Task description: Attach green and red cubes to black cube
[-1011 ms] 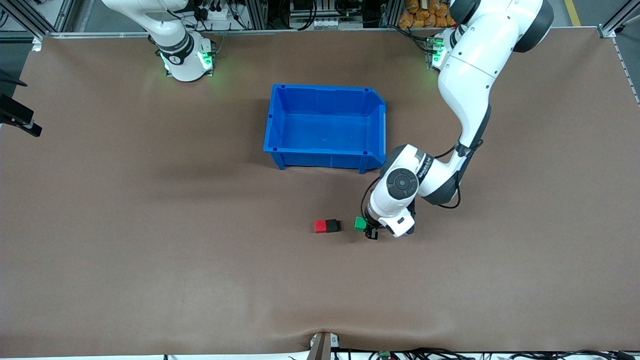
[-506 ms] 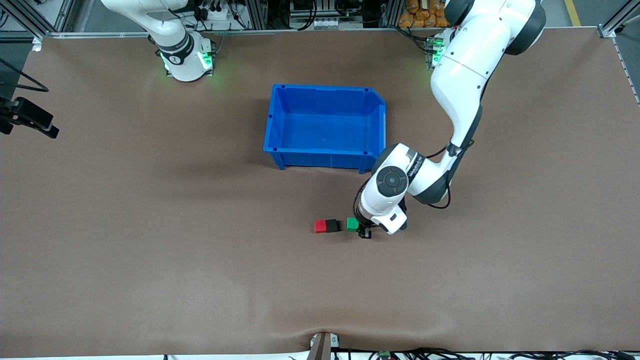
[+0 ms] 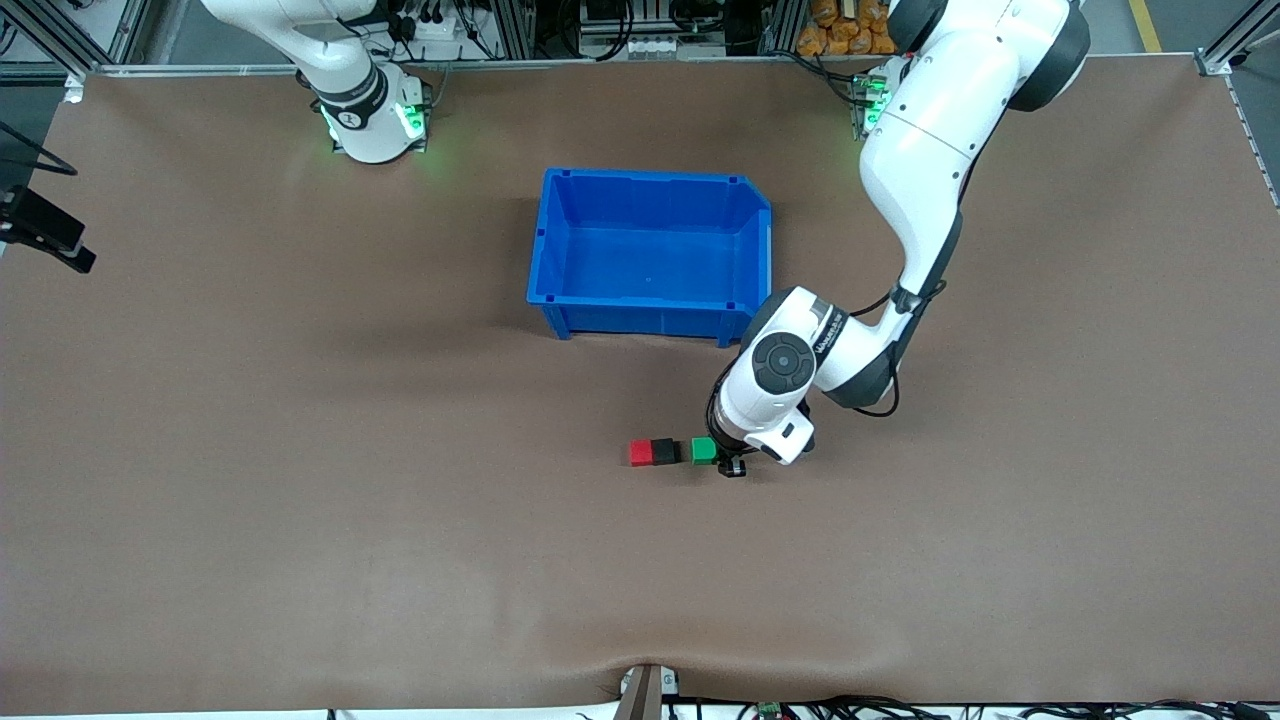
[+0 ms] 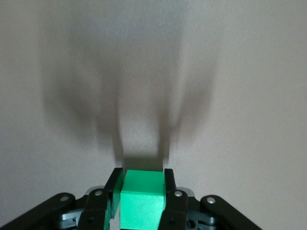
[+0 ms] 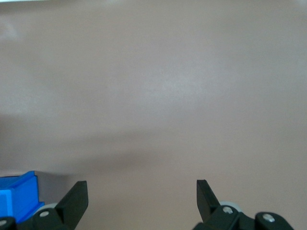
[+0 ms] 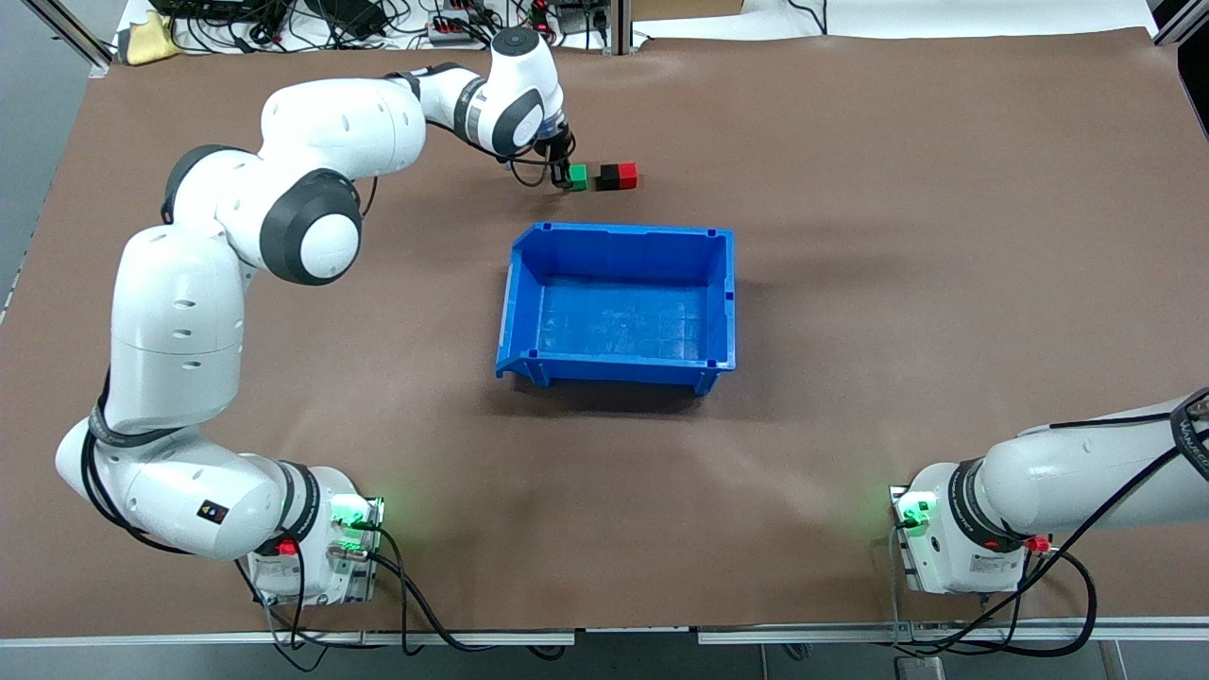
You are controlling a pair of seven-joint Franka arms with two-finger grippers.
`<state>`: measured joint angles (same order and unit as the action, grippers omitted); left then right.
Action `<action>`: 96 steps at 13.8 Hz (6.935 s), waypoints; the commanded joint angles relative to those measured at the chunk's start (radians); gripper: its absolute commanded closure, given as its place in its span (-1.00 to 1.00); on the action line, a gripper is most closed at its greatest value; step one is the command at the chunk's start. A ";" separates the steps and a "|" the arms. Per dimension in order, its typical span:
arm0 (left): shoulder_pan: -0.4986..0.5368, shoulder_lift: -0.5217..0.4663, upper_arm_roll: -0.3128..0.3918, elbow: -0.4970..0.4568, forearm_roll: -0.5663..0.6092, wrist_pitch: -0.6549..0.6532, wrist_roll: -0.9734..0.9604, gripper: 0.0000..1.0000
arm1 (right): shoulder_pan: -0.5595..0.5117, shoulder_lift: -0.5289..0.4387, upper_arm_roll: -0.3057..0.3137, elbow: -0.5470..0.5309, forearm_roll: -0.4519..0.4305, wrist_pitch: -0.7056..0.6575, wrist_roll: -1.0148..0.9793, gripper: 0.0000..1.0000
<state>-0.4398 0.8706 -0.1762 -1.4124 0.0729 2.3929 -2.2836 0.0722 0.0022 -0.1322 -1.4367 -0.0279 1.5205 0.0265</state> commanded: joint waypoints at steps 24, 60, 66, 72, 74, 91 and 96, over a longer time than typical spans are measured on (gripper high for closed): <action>-0.083 0.019 0.007 0.069 -0.012 -0.026 -0.011 -0.53 | -0.002 -0.011 0.003 0.016 0.005 -0.013 -0.008 -1.00; 0.550 -0.948 0.001 -0.198 -0.044 -0.845 1.943 -0.60 | 0.003 -0.011 0.005 0.018 -0.012 -0.010 -0.014 -1.00; 0.471 -1.047 0.012 -0.298 -0.033 -0.850 1.949 -0.60 | 0.005 -0.011 0.005 0.018 -0.012 -0.011 -0.014 -1.00; 0.472 -1.020 0.012 -0.251 -0.035 -0.867 2.003 -0.61 | 0.005 -0.011 0.005 0.018 -0.013 -0.010 -0.014 -1.00; 0.472 -1.019 0.012 -0.237 -0.033 -0.871 2.021 -0.61 | 0.005 -0.011 0.005 0.018 -0.013 -0.006 -0.014 -1.00; 0.506 -0.993 0.018 -0.203 -0.027 -0.910 2.129 -0.61 | 0.008 -0.011 0.005 0.018 -0.015 -0.005 -0.013 -1.00; 0.506 -0.993 0.015 -0.203 -0.027 -0.917 2.129 -0.61 | -0.002 -0.010 0.003 0.016 -0.013 -0.006 -0.013 -1.00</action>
<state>0.0645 -0.1345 -0.1567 -1.6478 0.0457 1.5063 -0.1611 0.0742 0.0022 -0.1291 -1.4200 -0.0290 1.5180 0.0197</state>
